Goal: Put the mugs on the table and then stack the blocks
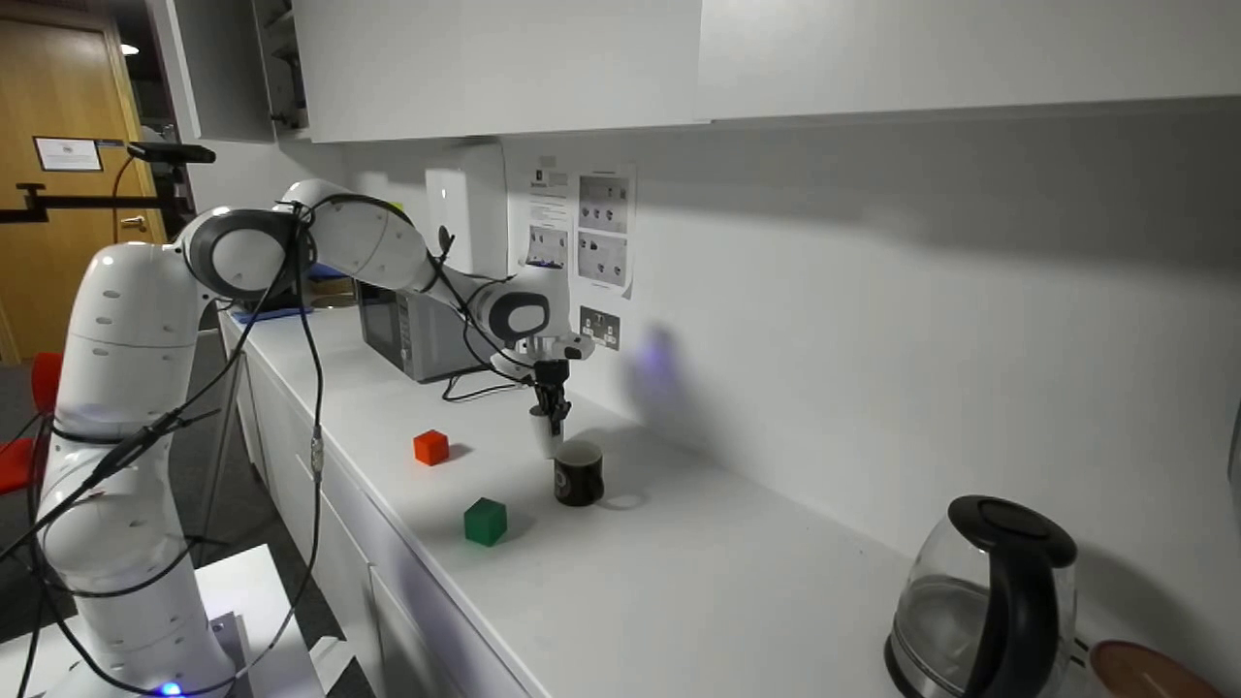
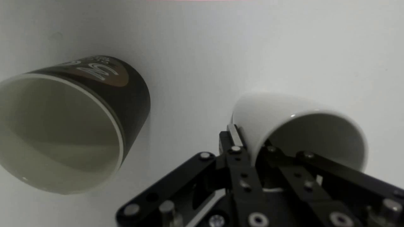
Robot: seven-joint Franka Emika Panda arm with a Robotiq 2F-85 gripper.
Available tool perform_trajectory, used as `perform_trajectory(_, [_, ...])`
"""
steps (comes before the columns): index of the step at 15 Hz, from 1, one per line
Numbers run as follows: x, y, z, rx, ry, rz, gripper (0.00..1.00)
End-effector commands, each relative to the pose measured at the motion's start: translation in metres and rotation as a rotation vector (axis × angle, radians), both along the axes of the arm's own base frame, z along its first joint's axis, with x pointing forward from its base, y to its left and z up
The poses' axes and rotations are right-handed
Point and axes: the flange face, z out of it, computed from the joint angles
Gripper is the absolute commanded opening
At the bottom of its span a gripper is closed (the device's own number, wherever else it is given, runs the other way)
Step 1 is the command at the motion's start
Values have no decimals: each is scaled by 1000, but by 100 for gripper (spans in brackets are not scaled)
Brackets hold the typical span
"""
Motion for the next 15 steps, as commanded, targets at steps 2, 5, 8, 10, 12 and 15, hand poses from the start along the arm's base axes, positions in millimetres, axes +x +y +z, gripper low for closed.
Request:
perform_trajectory(2, [8, -3, 11, 26, 4, -15, 2])
perform_trajectory(5, [10, -3, 11, 24, 2, -19, 36])
perform_trajectory(8, [12, -3, 13, 23, -2, -19, 58])
perform_trajectory(10, [13, -4, 15, 21, -3, -20, 72])
perform_trajectory(12, [13, -5, 16, 22, -2, -21, 87])
perform_trajectory(15, [8, -7, 25, 26, -1, -21, 100])
